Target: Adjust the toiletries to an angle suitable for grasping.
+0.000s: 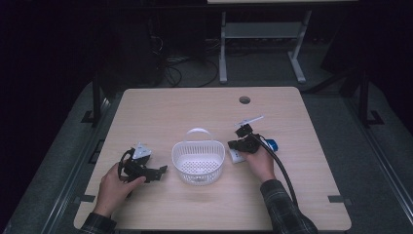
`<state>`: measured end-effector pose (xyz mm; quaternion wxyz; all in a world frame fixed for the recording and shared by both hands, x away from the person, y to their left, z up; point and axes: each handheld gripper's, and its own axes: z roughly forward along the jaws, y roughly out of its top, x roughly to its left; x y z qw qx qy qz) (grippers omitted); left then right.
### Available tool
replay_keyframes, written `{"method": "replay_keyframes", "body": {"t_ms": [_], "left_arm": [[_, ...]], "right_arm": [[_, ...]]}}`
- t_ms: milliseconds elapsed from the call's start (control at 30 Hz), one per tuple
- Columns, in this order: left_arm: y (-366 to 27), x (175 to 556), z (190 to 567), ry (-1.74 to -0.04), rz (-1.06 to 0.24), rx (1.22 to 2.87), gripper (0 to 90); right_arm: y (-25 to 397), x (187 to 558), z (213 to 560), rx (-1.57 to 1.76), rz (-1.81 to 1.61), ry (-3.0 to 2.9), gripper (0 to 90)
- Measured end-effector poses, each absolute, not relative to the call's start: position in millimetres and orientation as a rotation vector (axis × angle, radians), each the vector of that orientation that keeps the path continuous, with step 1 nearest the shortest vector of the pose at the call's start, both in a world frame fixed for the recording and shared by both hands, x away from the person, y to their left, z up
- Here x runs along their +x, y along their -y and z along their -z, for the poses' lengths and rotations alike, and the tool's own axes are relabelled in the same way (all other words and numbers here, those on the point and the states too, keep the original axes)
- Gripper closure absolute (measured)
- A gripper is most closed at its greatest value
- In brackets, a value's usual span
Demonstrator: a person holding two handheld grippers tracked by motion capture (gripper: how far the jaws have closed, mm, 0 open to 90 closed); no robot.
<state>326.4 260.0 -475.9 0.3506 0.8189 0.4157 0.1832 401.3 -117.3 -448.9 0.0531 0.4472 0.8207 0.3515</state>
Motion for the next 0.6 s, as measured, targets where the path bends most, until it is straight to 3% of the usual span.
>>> {"method": "replay_keyframes", "body": {"t_ms": [600], "left_arm": [[-260, 326, 476, -1.075, -0.475, 2.119, 13.0]], "right_arm": [[128, 385, 452, 1.338, -1.067, -2.508, 89.7]]}}
